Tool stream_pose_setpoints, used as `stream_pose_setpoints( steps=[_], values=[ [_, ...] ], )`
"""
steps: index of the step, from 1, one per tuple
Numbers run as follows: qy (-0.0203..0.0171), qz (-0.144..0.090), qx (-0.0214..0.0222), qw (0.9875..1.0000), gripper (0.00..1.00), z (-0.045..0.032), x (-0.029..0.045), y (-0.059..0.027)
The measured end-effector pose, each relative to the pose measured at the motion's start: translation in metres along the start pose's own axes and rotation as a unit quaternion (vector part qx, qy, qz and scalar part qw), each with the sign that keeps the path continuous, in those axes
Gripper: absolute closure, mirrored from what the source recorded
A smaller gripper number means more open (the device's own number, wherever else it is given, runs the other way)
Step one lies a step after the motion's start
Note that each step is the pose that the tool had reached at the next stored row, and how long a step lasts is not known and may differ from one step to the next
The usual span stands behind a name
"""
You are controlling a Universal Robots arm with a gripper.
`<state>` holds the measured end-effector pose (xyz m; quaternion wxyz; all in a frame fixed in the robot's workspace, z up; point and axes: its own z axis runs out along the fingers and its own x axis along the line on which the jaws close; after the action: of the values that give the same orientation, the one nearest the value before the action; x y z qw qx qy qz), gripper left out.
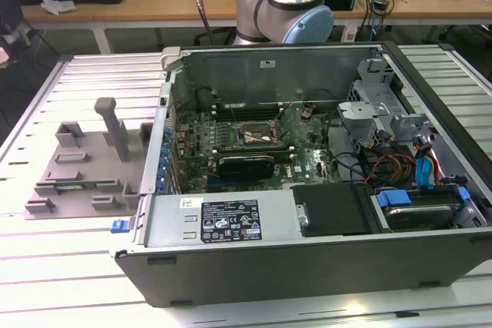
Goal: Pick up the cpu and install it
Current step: 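Pick up the cpu and move it towards the insertion slot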
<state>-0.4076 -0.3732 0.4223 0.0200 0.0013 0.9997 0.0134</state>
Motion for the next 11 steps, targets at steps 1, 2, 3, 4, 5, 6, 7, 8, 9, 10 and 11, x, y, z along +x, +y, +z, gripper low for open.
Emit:
stream_pose_setpoints(
  steps=[1,2,3,4,5,6,7,8,9,10,11],
  values=[
    [0.0000,0.000,0.0000,1.0000,0.45,-0.0087,-0.0005,0.0002],
    [0.0000,0.000,0.0000,1.0000,0.45,-0.0149,-0.0008,0.0004],
    [0.0000,0.000,0.0000,1.0000,0.45,-0.0175,-0.0009,0.0005],
    [-0.0001,0.000,-0.0001,1.0000,0.45,-0.0175,-0.0009,0.0005],
    [-0.0001,0.000,-0.0001,1.0000,0.45,-0.0176,-0.0010,0.0005],
    [0.0001,0.000,0.0000,1.0000,0.45,-0.0178,-0.0014,0.0005],
    [0.0001,0.000,0.0000,1.0000,0.45,-0.0178,-0.0023,0.0004],
    [0.0001,0.000,0.0000,1.0000,0.45,-0.0176,-0.0039,0.0004],
    [0.0000,0.000,0.0000,1.0000,0.45,-0.0175,-0.0059,0.0004],
    [0.0001,0.000,0.0000,1.0000,0.45,-0.0170,-0.0179,0.0003],
    [0.0005,0.000,0.0000,1.0000,0.45,-0.0165,-0.0319,0.0001]
  ],
)
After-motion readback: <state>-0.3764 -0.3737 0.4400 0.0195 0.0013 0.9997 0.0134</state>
